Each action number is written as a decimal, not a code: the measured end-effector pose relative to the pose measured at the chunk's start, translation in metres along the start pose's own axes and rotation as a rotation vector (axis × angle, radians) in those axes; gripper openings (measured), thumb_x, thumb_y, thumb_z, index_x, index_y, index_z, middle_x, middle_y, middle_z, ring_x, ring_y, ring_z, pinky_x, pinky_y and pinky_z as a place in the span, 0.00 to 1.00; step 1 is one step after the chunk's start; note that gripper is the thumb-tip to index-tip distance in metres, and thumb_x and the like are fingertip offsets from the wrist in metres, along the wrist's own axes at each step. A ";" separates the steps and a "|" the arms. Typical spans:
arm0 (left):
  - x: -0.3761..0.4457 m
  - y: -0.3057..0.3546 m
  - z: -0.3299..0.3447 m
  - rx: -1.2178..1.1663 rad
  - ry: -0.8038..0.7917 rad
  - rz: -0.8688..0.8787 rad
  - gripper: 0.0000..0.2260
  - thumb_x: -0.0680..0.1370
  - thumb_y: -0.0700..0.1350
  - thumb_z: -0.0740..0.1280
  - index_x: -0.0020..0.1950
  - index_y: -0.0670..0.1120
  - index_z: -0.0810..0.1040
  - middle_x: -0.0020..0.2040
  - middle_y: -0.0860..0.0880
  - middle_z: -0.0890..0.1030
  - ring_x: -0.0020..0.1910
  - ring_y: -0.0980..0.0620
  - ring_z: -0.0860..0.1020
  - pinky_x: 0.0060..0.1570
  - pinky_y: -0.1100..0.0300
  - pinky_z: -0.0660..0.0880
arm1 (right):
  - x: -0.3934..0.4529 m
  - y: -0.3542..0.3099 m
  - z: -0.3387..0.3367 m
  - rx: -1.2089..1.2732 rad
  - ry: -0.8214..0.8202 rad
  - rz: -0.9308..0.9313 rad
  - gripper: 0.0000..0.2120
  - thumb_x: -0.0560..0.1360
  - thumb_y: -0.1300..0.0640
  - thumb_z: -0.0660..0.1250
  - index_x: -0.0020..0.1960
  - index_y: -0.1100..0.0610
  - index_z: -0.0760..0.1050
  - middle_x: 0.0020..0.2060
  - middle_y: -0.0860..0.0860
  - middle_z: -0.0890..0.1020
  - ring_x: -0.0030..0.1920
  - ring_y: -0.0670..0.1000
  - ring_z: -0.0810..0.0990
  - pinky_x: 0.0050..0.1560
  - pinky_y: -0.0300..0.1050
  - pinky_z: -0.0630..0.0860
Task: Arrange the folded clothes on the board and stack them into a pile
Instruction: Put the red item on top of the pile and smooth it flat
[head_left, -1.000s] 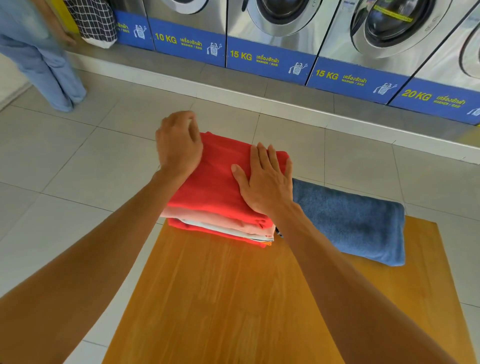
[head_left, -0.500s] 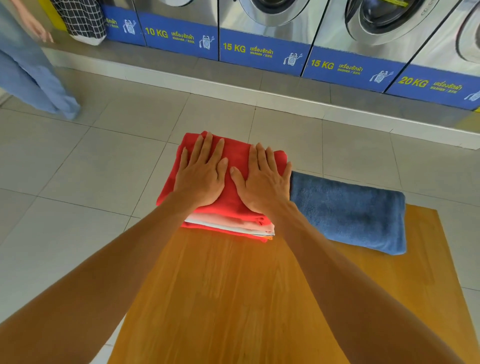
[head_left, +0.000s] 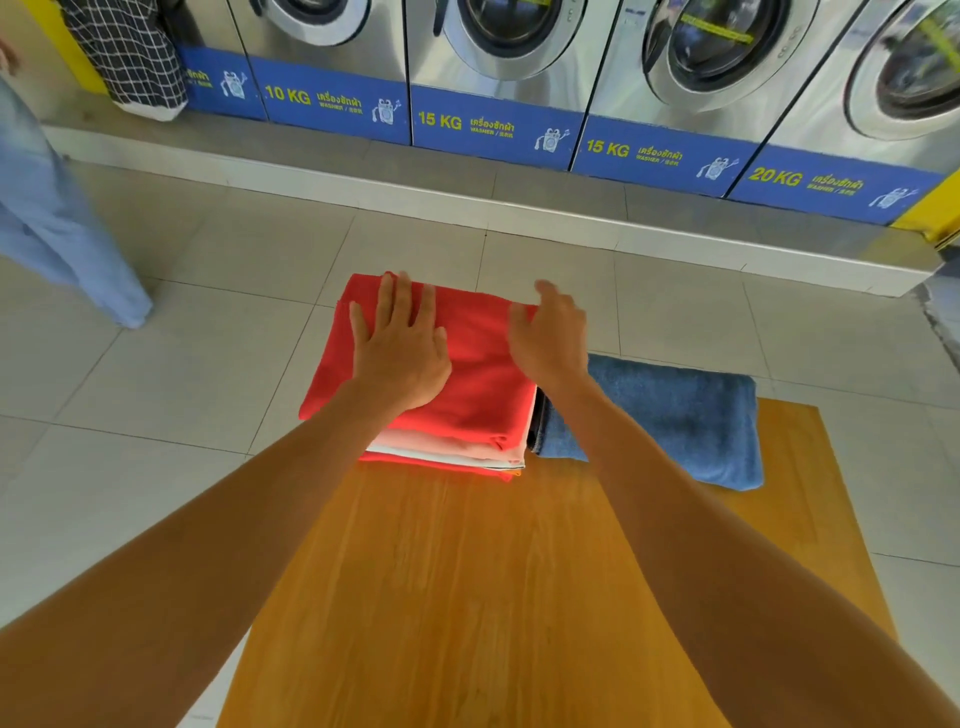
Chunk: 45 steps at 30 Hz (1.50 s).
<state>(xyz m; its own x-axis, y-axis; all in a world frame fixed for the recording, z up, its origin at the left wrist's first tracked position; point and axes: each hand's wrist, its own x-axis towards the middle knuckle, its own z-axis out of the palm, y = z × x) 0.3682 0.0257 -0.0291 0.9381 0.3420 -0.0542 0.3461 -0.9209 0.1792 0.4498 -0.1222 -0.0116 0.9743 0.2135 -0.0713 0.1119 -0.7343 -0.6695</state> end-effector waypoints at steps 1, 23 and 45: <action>-0.003 0.007 0.000 -0.014 0.032 0.030 0.27 0.82 0.55 0.45 0.80 0.49 0.46 0.80 0.43 0.42 0.79 0.44 0.39 0.73 0.37 0.39 | 0.005 0.001 -0.003 0.087 0.059 0.126 0.20 0.83 0.52 0.59 0.72 0.59 0.68 0.64 0.58 0.76 0.65 0.60 0.74 0.59 0.57 0.77; 0.003 0.021 0.027 -0.105 -0.025 0.036 0.28 0.81 0.62 0.43 0.79 0.55 0.43 0.81 0.49 0.44 0.79 0.46 0.41 0.74 0.39 0.40 | 0.023 0.018 -0.008 0.265 -0.010 0.286 0.24 0.72 0.36 0.72 0.48 0.56 0.72 0.42 0.53 0.81 0.42 0.55 0.84 0.44 0.59 0.85; 0.004 0.014 0.023 -0.167 -0.030 0.038 0.26 0.82 0.60 0.42 0.79 0.57 0.45 0.81 0.51 0.45 0.79 0.49 0.42 0.74 0.39 0.39 | -0.074 0.025 0.014 0.612 -0.159 0.404 0.28 0.69 0.47 0.79 0.58 0.60 0.70 0.50 0.60 0.85 0.42 0.54 0.88 0.45 0.52 0.86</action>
<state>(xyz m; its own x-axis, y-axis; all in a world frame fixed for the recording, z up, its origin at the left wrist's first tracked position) 0.3769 0.0103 -0.0491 0.9513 0.2994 -0.0733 0.3059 -0.8885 0.3420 0.3780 -0.1467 -0.0335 0.8716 0.1278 -0.4732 -0.4221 -0.2951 -0.8572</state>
